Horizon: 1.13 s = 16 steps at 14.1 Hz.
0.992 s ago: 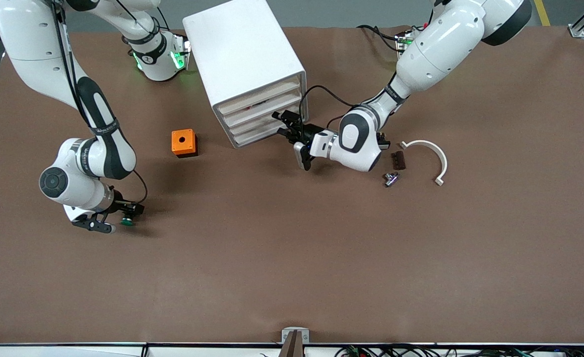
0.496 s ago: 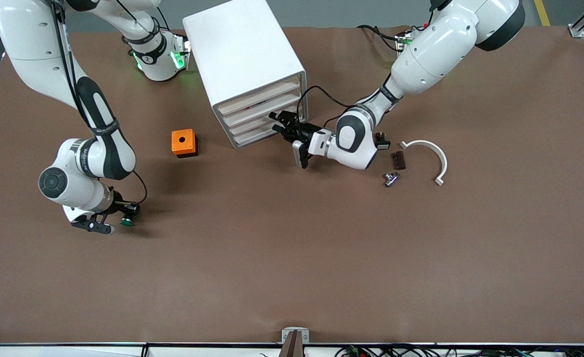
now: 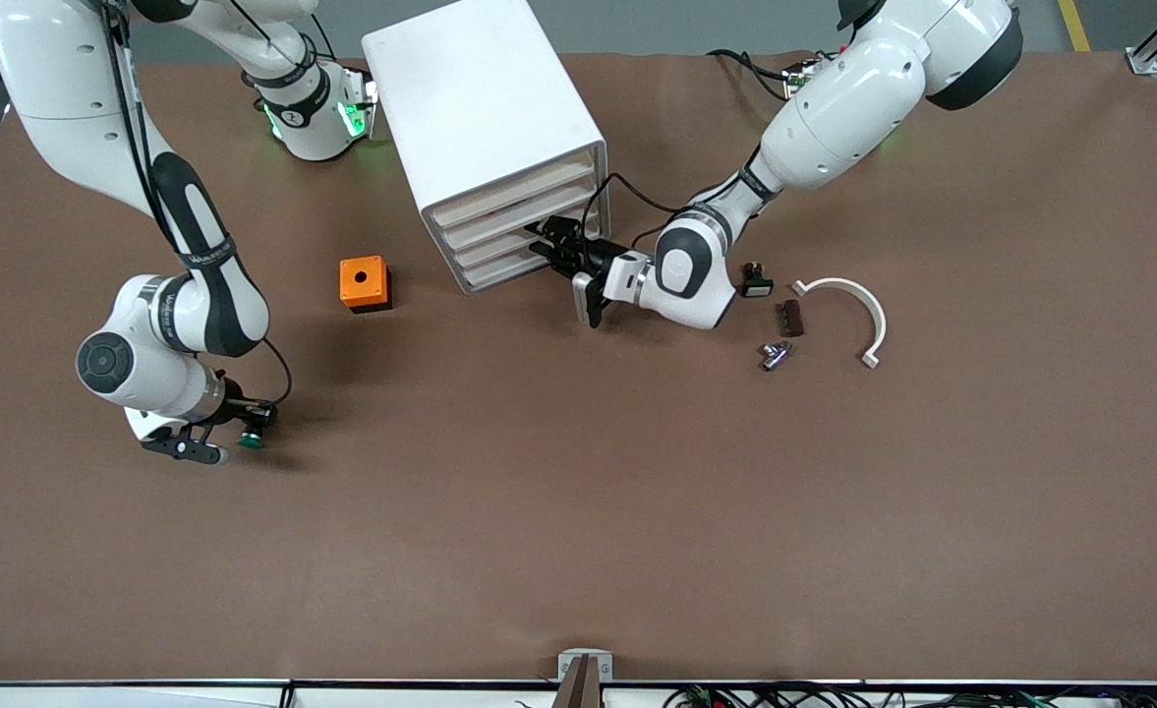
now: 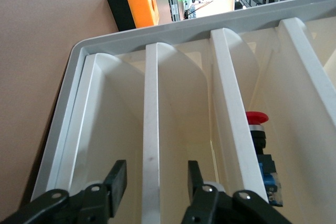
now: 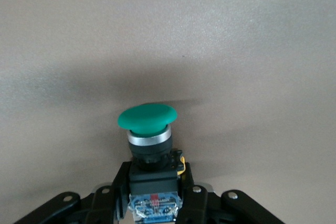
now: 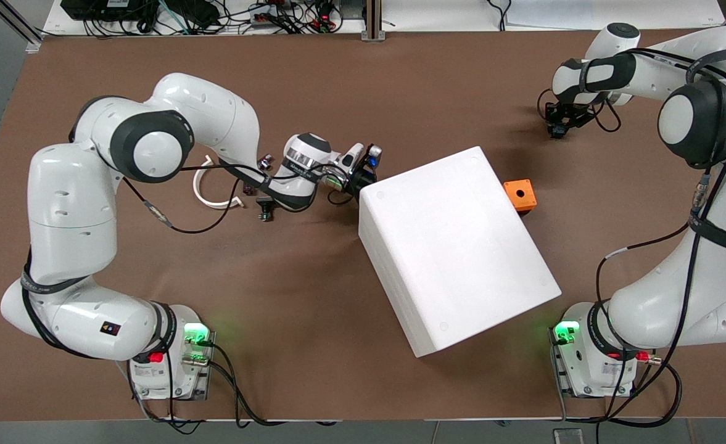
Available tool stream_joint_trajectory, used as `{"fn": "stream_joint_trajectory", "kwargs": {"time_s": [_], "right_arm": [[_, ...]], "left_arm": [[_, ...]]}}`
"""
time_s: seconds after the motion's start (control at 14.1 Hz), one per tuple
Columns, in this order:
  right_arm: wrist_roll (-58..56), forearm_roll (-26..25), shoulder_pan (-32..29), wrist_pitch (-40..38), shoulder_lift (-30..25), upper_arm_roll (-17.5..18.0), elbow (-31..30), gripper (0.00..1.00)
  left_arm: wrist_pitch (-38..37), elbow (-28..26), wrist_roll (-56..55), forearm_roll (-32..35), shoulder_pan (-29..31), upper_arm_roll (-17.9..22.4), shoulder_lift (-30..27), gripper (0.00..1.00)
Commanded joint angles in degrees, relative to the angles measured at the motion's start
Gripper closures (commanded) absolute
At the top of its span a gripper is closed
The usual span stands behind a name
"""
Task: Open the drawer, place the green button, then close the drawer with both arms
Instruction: 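Grasp the drawer handle with the left gripper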
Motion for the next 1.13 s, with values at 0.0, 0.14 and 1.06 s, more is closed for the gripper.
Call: {"fn": "stream_joint_trajectory", "kwargs": {"time_s": [0.0,0.14,1.06], "right_arm": [[-0.3,0.5,0.1,-1.1,-1.1,0.2,0.8,0.81],[-0.3,0.4,0.4,-1.7,-1.5,0.2,0.8,0.8],[0.4,0.5,0.9,-3.8,-2.8,0.3,1.1,0.8]], "left_arm": [[0.5,0.4,1.9,-1.9,-0.9,0.1,0.8,0.55],[0.5,0.3,1.9,-2.9,-1.6,0.1,0.7,0.67],[2.5,2.6,0.0,-5.2,-2.9,0.9,1.0,1.0]]}}
